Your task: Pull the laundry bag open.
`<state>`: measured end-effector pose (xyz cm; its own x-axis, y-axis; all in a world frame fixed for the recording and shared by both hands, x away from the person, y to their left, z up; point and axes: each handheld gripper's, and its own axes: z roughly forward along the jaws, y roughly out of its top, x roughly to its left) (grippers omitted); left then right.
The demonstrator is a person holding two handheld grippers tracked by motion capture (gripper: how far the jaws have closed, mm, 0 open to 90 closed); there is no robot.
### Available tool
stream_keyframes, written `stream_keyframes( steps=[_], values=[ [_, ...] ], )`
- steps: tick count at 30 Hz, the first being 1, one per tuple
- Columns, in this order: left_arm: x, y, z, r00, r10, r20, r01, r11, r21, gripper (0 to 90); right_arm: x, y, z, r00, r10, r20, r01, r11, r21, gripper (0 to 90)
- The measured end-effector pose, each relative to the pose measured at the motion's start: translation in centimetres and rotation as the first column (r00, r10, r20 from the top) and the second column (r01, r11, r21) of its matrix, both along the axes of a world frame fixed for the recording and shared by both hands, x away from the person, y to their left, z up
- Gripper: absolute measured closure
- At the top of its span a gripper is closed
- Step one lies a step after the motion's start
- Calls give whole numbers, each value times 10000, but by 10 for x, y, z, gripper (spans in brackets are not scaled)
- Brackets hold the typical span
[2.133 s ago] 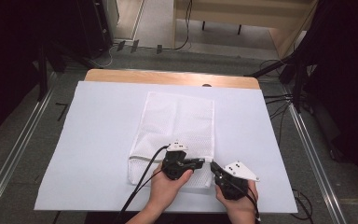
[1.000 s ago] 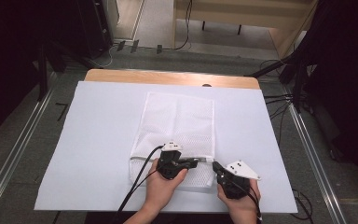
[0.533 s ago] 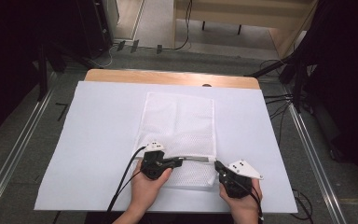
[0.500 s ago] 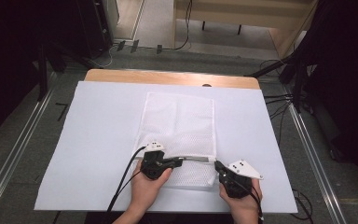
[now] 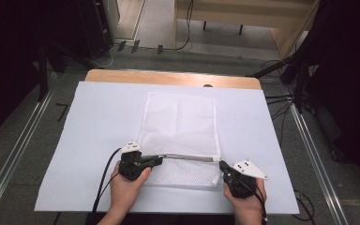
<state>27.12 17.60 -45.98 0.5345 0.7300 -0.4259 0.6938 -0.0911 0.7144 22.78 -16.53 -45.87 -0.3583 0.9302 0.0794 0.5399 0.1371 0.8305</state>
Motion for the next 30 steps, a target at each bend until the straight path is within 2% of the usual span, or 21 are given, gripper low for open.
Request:
stream_keyframes(
  steps=[8,9,11,16,18,19,24,30],
  values=[
    [-4,23,1,9996,274,51,-274,9996,-3,881,1,0,-1,10000,-19,-9,19,10000,-69,900],
    [-5,26,1,9994,332,111,-334,9993,161,881,1,0,-1,10000,32,-21,-32,10000,-7,900],
    [-6,31,2,9991,389,137,-392,9990,234,881,1,1,-1,10000,9,-19,-10,9999,-150,900],
    [-9,49,3,9971,740,168,-744,9968,296,881,1,-1,-1,9998,-188,-26,187,9997,-186,900],
    [-11,59,2,9964,835,114,-838,9961,287,882,2,-7,-2,9994,-334,-73,334,9994,-50,900],
    [-12,61,1,9963,852,132,-857,9956,390,881,2,-8,-2,9995,-310,-90,310,9995,-64,900],
    [-15,71,0,9954,951,135,-955,9949,332,881,3,-8,-1,9995,-323,-70,322,9995,-56,900],
    [-17,73,0,9957,917,154,-923,9948,441,881,3,-6,-3,9994,-309,-154,308,9995,-60,900]
  ],
)
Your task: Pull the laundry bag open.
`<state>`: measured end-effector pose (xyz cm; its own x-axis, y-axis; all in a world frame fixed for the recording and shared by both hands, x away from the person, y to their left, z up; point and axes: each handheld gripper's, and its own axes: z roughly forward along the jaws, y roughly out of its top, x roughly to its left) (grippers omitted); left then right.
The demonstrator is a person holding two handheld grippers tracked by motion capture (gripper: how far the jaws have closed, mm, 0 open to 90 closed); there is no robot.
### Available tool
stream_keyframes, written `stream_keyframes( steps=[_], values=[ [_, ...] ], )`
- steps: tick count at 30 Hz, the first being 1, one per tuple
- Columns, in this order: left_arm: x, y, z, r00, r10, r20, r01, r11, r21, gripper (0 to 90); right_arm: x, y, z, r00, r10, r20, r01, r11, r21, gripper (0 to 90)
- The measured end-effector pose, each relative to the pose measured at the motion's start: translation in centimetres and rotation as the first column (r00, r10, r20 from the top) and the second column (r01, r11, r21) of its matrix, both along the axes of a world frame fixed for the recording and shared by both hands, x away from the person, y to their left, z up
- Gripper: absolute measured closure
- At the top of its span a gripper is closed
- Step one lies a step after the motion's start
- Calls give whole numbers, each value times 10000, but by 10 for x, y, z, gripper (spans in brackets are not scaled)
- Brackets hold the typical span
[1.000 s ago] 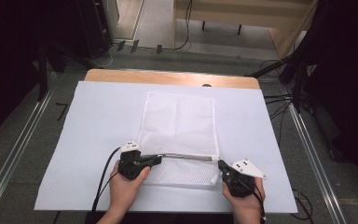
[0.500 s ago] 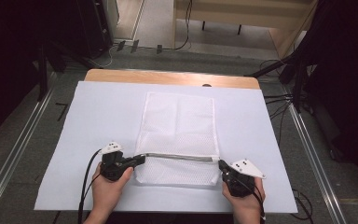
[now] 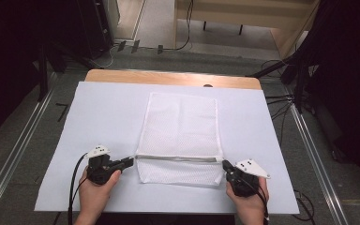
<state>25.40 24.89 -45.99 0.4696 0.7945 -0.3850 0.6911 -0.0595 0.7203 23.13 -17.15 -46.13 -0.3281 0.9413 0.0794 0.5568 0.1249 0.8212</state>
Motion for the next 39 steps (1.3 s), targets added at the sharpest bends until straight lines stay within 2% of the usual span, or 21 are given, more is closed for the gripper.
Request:
stream_keyframes(
  steps=[4,6,7,8,9,10,12,13,15,16,18,20,23,25,26,28,29,31,33,36,39],
  values=[
    [-3,4,-3,9999,4,103,-1,9995,-324,876,-1,1,0,9997,201,124,-202,9998,72,900],
    [-5,7,-2,9989,63,454,-40,9988,-495,824,-1,0,0,9993,301,201,-303,9995,77,900],
    [-7,9,0,9970,194,747,-160,9988,-458,634,-2,1,0,9990,378,218,-381,9992,123,900],
    [-9,12,5,9894,352,1412,-319,9992,-255,573,-2,1,0,9991,374,222,-376,9993,83,900],
    [-9,12,5,9894,352,1412,-319,9992,-255,478,-2,1,0,9991,374,222,-376,9993,83,900],
    [-11,14,8,9828,582,1753,-567,9983,-134,478,-2,1,-1,9990,392,237,-394,9992,88,900],
    [-14,19,13,9738,800,2128,-812,9967,-34,346,-2,1,-1,9989,402,256,-407,9990,203,892],
    [-15,23,17,9700,932,2247,-946,9955,-44,269,-2,0,0,9987,446,242,-453,9985,294,853],
    [-18,30,23,9638,1094,2431,-1102,9939,-102,153,-1,-1,0,9974,683,212,-696,9951,696,691],
    [-19,34,25,9607,1134,2535,-1121,9935,-195,131,-1,0,0,9964,827,175,-840,9925,893,580],
    [-21,41,28,9552,1040,2771,-1034,9945,-171,97,-1,0,0,9960,859,226,-876,9922,892,499],
    [-23,49,29,9546,914,2834,-899,9958,-184,44,0,-1,1,9955,911,274,-934,9904,1019,425],
    [-25,59,31,9500,931,2982,-918,9956,-182,25,0,-6,4,9953,869,433,-914,9890,1164,367],
    [-26,65,33,9472,846,3092,-837,9964,-161,25,1,-12,6,9944,902,543,-964,9873,1266,336],
    [-27,67,33,9449,857,3159,-853,9962,-153,10,2,-18,7,9956,749,567,-817,9881,1306,330],
    [-26,69,32,9450,919,3138,-959,9954,-29,5,3,-26,7,9963,604,606,-683,9882,1371,321],
    [-24,72,29,9485,893,3040,-912,9958,-80,5,3,-30,7,9968,479,633,-566,9881,1433,320],
    [-24,73,28,9502,890,2988,-901,9959,-103,4,3,-34,7,9973,372,631,-459,9886,1436,320],
    [-23,76,27,9477,799,3090,-814,9967,-83,0,4,-48,8,9979,8,645,-106,9884,1514,317],
    [-22,80,27,9463,798,3132,-832,9965,-24,0,4,-57,8,9977,-146,665,41,9880,1541,312],
    [-22,89,26,9433,994,3168,-995,9949,-160,0,4,-73,7,9969,-404,668,294,9870,1578,312]
  ],
)
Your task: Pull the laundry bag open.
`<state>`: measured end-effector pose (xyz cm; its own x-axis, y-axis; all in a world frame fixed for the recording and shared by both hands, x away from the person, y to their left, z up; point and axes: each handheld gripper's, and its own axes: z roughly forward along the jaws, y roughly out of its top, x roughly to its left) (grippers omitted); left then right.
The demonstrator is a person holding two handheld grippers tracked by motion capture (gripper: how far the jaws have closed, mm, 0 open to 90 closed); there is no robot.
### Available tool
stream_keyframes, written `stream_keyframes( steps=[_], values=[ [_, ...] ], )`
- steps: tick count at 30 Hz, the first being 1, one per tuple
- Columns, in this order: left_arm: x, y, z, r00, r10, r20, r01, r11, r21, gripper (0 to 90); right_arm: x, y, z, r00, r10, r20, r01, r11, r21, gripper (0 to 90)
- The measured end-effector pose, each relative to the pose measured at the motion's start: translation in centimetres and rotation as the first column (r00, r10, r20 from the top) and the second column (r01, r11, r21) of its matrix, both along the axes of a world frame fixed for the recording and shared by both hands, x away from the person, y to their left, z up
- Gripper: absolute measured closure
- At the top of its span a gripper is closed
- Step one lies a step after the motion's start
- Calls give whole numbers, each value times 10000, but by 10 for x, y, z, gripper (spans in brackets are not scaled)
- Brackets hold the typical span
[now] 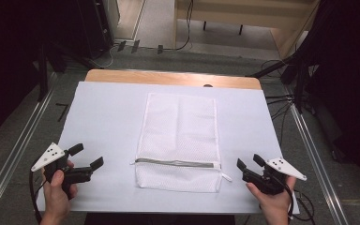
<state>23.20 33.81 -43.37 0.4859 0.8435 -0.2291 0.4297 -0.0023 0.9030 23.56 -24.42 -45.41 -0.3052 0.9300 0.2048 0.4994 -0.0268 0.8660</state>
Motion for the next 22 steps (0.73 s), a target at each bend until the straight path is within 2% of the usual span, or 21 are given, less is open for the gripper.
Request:
stream_keyframes(
  steps=[9,11,16,22],
  values=[
    [1,4,-2,10000,29,47,-29,9999,170,0,1,-24,-2,9987,-518,35,518,9987,-26,312],
    [1,7,-3,10000,51,19,-51,10000,70,0,-1,-32,-3,9985,-549,2,549,9984,-106,311],
    [2,11,-5,9999,101,-41,-101,9999,-59,0,0,-38,-6,9975,-710,-6,709,9974,-125,313],
    [3,9,-5,10000,49,-76,-48,10000,51,0,1,-38,-8,9967,-803,-93,802,9967,-151,314]
  ],
)
